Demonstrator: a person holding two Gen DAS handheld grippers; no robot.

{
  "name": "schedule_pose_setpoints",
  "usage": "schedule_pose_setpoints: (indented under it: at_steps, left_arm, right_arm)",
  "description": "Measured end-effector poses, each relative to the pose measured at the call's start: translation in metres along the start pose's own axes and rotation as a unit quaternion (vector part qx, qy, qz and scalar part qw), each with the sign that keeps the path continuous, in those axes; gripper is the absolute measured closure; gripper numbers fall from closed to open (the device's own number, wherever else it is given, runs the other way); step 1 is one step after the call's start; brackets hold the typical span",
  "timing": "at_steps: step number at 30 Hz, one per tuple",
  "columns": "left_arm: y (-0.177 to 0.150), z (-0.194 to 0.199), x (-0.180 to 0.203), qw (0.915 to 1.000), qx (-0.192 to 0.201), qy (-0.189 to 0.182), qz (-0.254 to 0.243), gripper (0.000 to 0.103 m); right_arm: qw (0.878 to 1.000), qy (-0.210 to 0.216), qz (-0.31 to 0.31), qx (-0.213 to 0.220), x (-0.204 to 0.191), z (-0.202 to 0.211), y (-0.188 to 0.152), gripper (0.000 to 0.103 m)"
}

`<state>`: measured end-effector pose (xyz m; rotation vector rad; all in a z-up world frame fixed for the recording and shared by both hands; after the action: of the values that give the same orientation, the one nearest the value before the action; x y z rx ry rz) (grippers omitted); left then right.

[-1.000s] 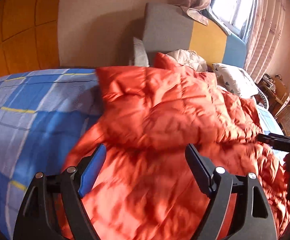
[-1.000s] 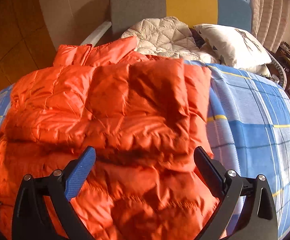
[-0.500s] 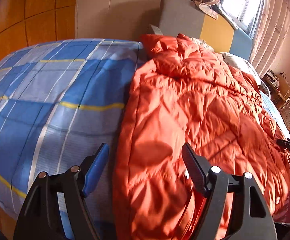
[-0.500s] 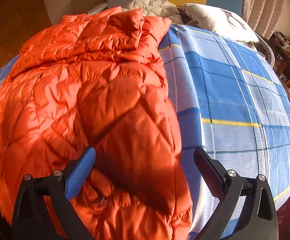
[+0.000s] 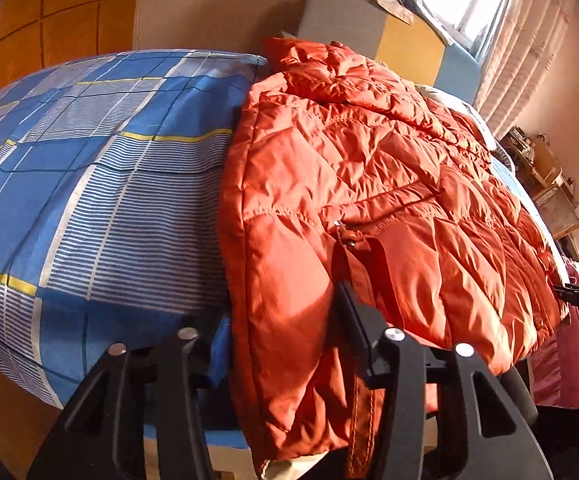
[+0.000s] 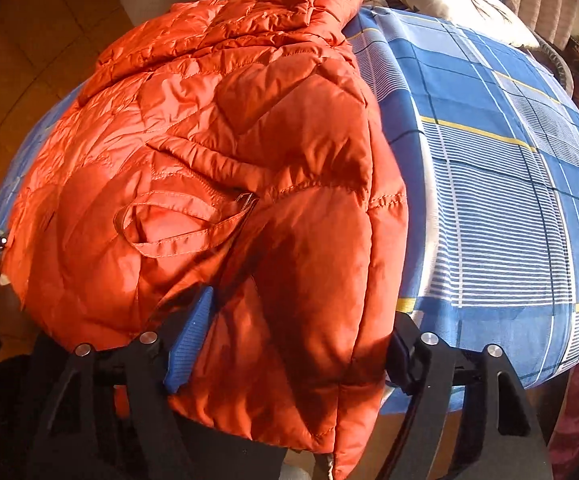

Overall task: Fold large clothes
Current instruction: 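Grasp the jacket side edge with both tools and lift it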

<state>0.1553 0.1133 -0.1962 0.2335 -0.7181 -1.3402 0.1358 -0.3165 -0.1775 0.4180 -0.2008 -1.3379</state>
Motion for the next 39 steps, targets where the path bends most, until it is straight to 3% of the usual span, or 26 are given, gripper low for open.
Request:
schedule_pose_setpoints:
  at_steps: [2, 5, 9, 26, 34, 39]
  left_arm:
    - [-0.001, 0.001, 0.001, 1.0, 0.001, -0.006, -0.001, 0.073]
    - [-0.001, 0.007, 0.007, 0.9998, 0.011, -0.012, -0.013, 0.09]
    - [-0.004, 0.019, 0.013, 0.9994, 0.014, -0.015, -0.028, 0.093]
    - [-0.062, 0.092, 0.003, 0.9987, 0.006, -0.048, -0.015, 0.093]
    - [-0.052, 0.14, 0.009, 0.9961, 0.041, -0.075, -0.021, 0.095]
    - [-0.028, 0.174, 0.014, 0.9897, 0.082, -0.118, -0.006, 0.095]
  right_arm:
    - [1.0, 0.006, 0.007, 0.0, -0.003, 0.001, 0.001, 0.041]
    - [1.0, 0.011, 0.023, 0.002, -0.007, 0.005, 0.002, 0.06]
    - [0.999, 0.005, 0.045, 0.008, -0.01, 0.015, 0.005, 0.083]
    - [0.995, 0.01, 0.099, -0.014, -0.024, 0.063, -0.042, 0.091]
    - [0.993, 0.016, 0.112, 0.028, -0.04, 0.106, -0.045, 0.093]
    - [0.988, 0.025, 0.135, 0.067, -0.052, 0.139, -0.028, 0.093]
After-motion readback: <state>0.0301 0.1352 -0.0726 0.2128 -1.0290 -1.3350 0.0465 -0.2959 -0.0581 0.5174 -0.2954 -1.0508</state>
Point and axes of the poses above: each gripper's, at about its wrist camera, not at the fingertips, and z roughly against the way its jaws point, x to its right, y to its top, the point moved 7 cm from there along -z, roughly the way its jaws point, and after that the axes turned 8 degrees about z, right-handed, at the moved point
